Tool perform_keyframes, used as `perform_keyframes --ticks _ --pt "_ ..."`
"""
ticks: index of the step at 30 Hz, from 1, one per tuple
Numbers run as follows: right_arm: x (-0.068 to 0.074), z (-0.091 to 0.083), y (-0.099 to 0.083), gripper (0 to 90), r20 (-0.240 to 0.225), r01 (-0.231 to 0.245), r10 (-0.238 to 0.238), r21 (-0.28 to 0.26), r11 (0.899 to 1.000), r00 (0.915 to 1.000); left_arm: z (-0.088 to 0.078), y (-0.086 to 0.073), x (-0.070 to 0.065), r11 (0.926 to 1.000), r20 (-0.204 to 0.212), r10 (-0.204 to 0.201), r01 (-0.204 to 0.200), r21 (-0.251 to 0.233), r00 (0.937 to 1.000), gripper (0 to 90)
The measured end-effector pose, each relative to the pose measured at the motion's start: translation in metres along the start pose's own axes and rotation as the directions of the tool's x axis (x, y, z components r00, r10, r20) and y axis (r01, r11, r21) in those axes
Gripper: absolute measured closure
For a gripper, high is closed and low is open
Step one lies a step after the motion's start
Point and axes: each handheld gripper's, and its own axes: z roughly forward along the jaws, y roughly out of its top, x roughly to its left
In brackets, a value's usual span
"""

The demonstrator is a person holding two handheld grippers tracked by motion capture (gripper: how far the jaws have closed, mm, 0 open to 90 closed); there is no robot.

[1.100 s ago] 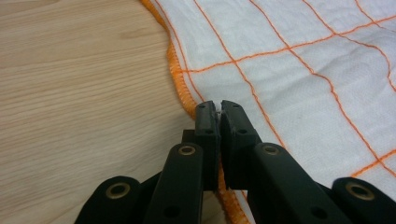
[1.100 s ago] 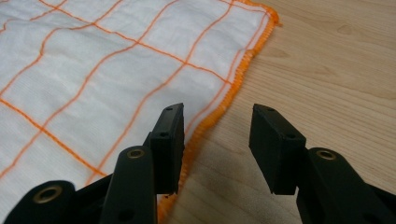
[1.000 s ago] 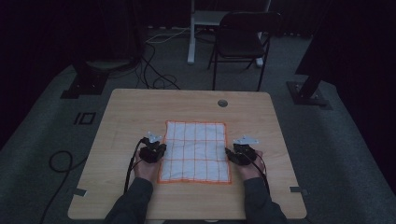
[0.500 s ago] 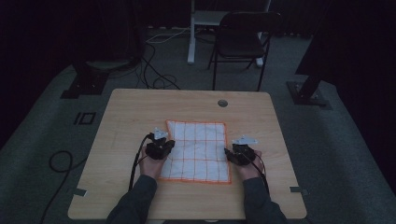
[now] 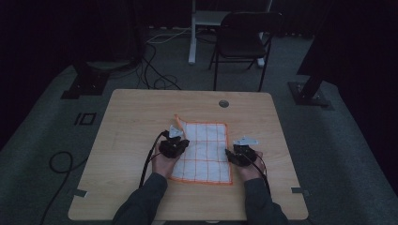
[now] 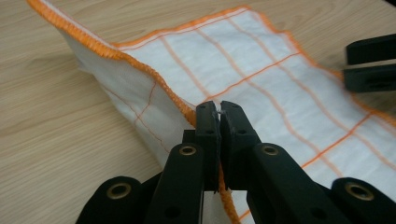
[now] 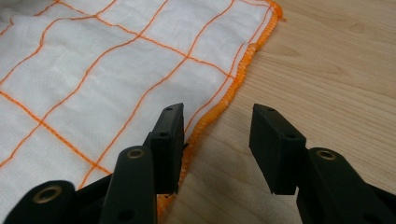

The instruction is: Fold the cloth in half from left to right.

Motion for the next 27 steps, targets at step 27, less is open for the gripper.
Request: perform_keyframes --ticks 27 --pt "0.005 0.001 0.003 55.1 -0.012 0.006 -0.006 -0.005 1.0 0.9999 0.017 0.02 -0.037 0.9978 0.086 0.067 -0.067 -0.006 0.9941 73.0"
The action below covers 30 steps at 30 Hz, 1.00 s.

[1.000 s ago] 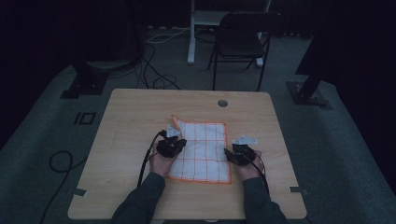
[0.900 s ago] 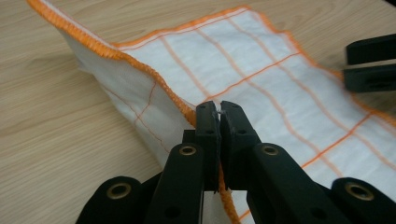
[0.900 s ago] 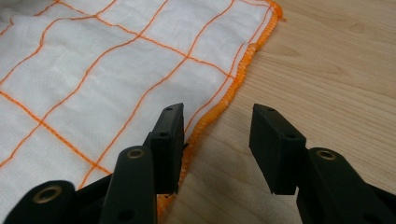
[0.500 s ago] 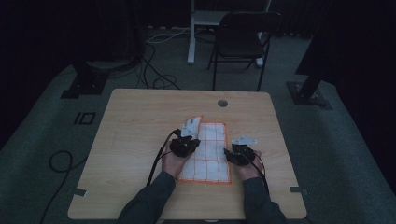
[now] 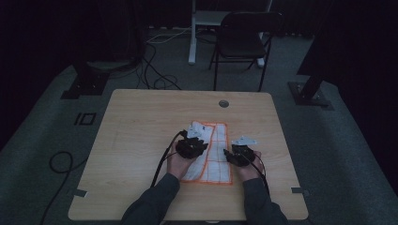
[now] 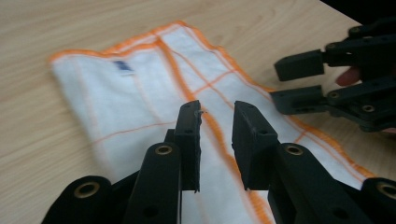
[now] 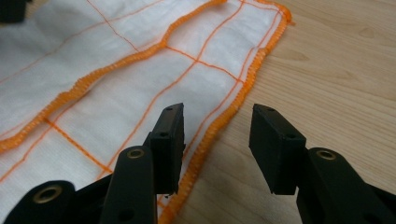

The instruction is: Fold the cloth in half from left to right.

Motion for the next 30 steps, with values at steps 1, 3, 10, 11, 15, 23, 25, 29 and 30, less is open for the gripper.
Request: perform_keyframes --ticks 1,3,10,11,15,23,25,29,30 --pt "0.001 0.0 0.001 55.3 -0.002 0.001 -0.001 -0.004 1.0 1.0 -0.002 -0.001 0.003 1.0 -0.009 -0.001 0.001 -0.002 1.0 72.5" --pt "0.004 0.0 0.003 56.8 -0.01 0.008 -0.008 -0.009 1.0 0.9999 -0.006 -0.004 0.008 1.0 -0.026 -0.009 0.009 -0.005 0.9996 72.0" --pt "0.022 0.003 0.011 61.8 -0.058 0.05 -0.05 -0.016 0.999 0.997 -0.012 -0.021 0.024 0.9995 -0.07 -0.028 0.029 0.01 0.9971 71.1" --pt "0.025 0.004 0.012 62.0 -0.064 0.054 -0.055 -0.016 0.998 0.9964 -0.012 -0.023 0.025 0.9995 -0.076 -0.028 0.029 0.013 0.9967 71.0" --pt "0.034 0.008 0.013 61.5 -0.078 0.068 -0.069 -0.015 0.998 0.9945 -0.013 -0.028 0.029 0.9992 -0.088 -0.036 0.037 0.014 0.9955 70.9" --pt "0.049 0.016 0.021 58.2 -0.118 0.07 -0.073 -0.028 0.997 0.9903 -0.014 -0.029 0.029 0.9995 -0.1 -0.025 0.026 0.016 0.9947 70.3" --pt "0.052 0.018 0.022 58.3 -0.126 0.068 -0.071 -0.027 0.997 0.9895 -0.014 -0.029 0.029 0.9996 -0.102 -0.021 0.023 0.018 0.9946 70.3" --pt "0.055 0.026 0.023 58.3 -0.117 0.071 -0.07 0.0 0.997 0.9907 -0.014 -0.03 0.029 0.9996 -0.104 -0.018 0.02 0.018 0.9944 70.2" --pt "0.055 0.029 0.023 58.3 -0.118 0.067 -0.065 0.011 0.998 0.9909 -0.014 -0.03 0.029 0.9996 -0.104 -0.018 0.02 0.02 0.9944 70.2"
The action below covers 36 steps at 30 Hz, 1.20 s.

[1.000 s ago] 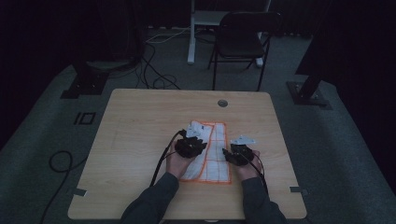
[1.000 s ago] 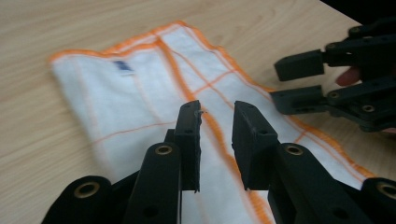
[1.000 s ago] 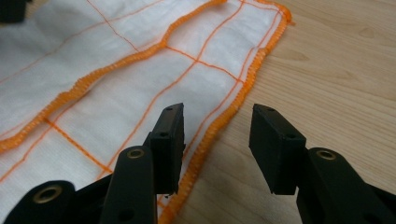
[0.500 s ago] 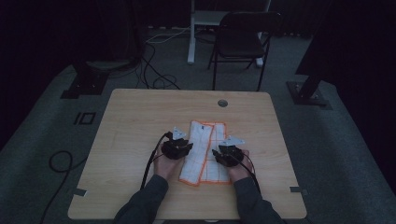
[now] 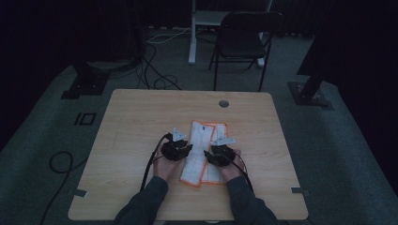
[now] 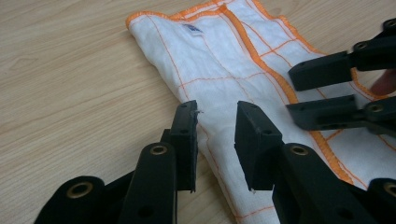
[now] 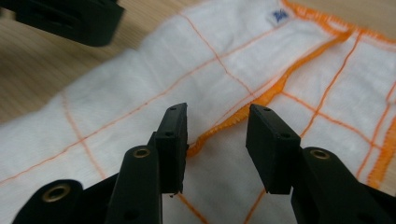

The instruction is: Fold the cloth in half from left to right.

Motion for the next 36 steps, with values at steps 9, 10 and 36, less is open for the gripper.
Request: perform_keyframes --ticks 9,10,36 --pt "0.001 0.003 0.004 85.9 -0.028 0.015 -0.015 0.003 1.0 0.9995 0.001 -0.001 0.0 1.0 -0.002 -0.001 0.001 0.005 1.0 69.5" --pt "0.001 0.003 0.004 87.8 -0.025 0.019 -0.019 0.0 1.0 0.9995 0.002 -0.001 0.0 1.0 -0.001 -0.002 0.002 0.004 1.0 69.5" --pt "-0.04 -0.027 -0.002 88.7 0.044 -0.066 0.068 -0.042 0.997 0.9967 0.005 0.0 -0.003 0.9999 0.0 0.005 -0.005 0.009 1.0 68.9"
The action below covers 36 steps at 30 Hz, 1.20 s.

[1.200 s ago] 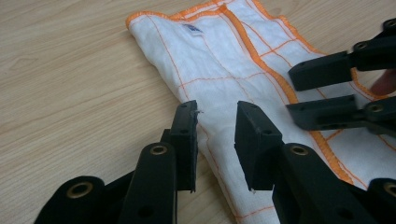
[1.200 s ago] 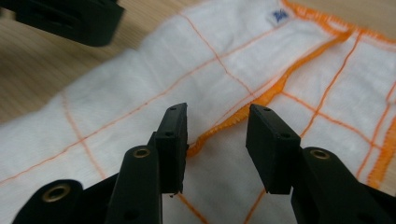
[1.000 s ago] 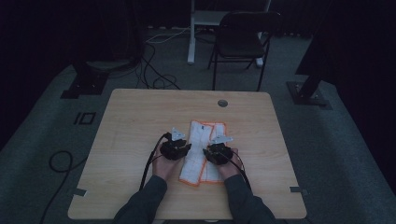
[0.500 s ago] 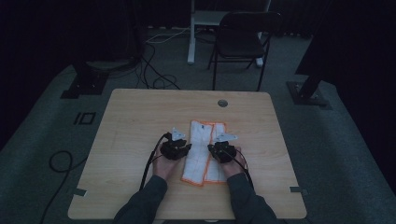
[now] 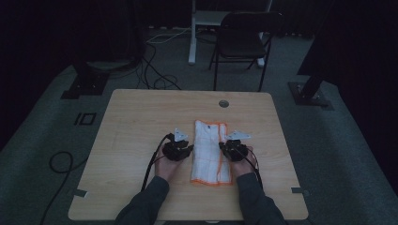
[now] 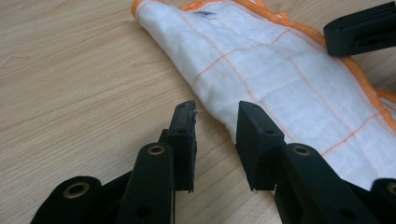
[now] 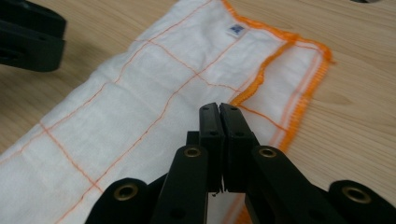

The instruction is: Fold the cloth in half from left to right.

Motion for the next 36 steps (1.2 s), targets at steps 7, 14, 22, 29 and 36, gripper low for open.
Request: perform_keyframes --ticks 7,14,22,29,36 --pt "-0.012 -0.004 -0.003 88.7 0.017 -0.022 0.022 0.005 1.0 0.9996 0.001 0.0 0.0 1.0 0.001 0.004 -0.004 0.002 1.0 68.8" --pt "-0.019 -0.008 -0.003 88.7 0.03 -0.035 0.035 -0.001 0.999 0.9989 0.001 0.0 -0.001 1.0 0.0 0.003 -0.003 0.002 1.0 68.8" --pt "-0.024 -0.007 -0.009 88.3 0.043 -0.042 0.041 0.015 0.999 0.9982 0.002 0.0 -0.001 1.0 -0.001 0.002 -0.002 0.003 1.0 68.5" --pt "-0.029 0.001 -0.013 86.3 0.055 -0.055 0.053 0.034 0.998 0.9971 0.004 0.0 -0.002 1.0 0.004 0.002 -0.002 0.005 1.0 68.2" --pt "-0.032 -0.004 -0.014 77.6 0.065 -0.07 0.068 0.02 0.997 0.9955 0.003 0.0 -0.002 1.0 -0.002 0.001 -0.001 0.001 1.0 67.2"
